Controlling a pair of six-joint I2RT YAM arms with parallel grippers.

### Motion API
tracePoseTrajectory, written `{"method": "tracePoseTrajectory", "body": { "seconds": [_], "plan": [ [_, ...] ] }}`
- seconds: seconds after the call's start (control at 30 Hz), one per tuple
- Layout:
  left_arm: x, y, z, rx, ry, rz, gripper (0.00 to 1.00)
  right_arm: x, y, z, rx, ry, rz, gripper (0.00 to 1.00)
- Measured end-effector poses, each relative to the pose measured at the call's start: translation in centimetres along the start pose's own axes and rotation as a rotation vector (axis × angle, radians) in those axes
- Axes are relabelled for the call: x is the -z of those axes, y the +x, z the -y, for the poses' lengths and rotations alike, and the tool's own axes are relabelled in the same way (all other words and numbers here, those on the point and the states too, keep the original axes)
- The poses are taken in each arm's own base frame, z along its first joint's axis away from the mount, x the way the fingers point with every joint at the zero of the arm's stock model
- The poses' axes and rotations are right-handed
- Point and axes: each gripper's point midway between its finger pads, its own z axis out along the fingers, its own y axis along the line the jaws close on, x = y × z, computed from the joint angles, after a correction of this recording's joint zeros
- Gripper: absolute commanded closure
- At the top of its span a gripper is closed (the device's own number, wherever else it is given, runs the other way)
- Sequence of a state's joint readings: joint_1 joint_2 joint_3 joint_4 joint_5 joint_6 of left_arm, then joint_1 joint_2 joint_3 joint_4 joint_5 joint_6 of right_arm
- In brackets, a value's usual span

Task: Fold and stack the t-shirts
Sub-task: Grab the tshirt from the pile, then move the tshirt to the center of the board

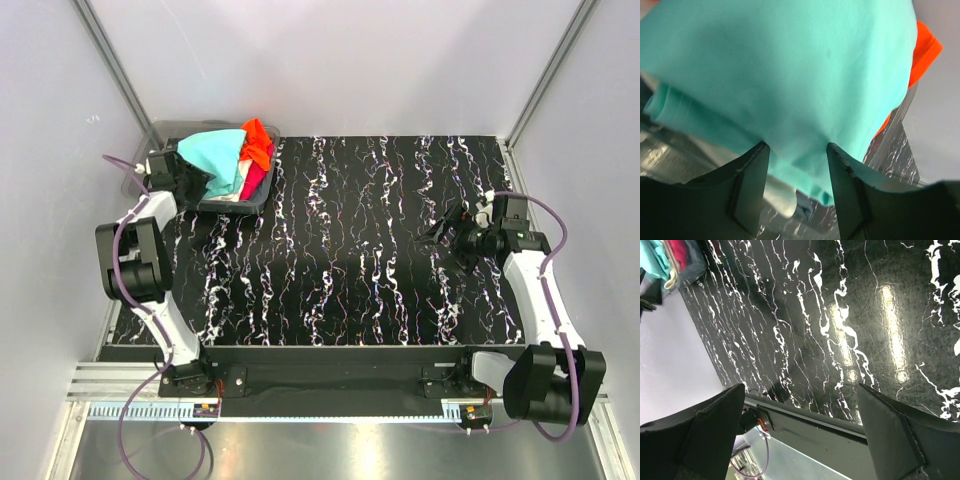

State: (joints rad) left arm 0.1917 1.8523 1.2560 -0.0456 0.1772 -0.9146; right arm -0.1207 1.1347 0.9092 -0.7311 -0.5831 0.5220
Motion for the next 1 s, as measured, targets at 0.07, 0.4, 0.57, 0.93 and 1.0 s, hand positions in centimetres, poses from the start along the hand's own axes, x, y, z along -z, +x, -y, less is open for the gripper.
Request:
{"method": "tracePoseTrajectory", "body": {
  "seconds": [0.07, 0.4, 0.57, 0.93, 1.0],
  "plan": [
    [-0.7, -0.6, 0.4, 0.006, 0.008, 0.004, 0.72, -0.2, -0.2, 0.1, 0.002, 0.005, -0.006, 0.00],
    [0.1, -1.7, 2.8, -0.032, 0.064, 0.016, 1.00, -0.8, -0.9, 0.5, 0.004, 0.035, -0.025, 0.00],
    [4.9, -3.3, 8.3, -0.076, 0.188, 0.080, 1.00, -1.1, -1.0, 0.4, 0.003, 0.038, -0.041, 0.00],
    [23.7, 2.7, 27.7, -0.389, 0.671, 0.134, 1.00, -1.9, -0.8, -2.1, 0.072, 0.010, -0.083, 0.00],
    [28.1, 5.9, 29.1, -0.447, 0.756, 0.102, 1.00, -1.9, -0.6, -2.3, 0.079, 0.007, -0.088, 0.00]
  ]
}}
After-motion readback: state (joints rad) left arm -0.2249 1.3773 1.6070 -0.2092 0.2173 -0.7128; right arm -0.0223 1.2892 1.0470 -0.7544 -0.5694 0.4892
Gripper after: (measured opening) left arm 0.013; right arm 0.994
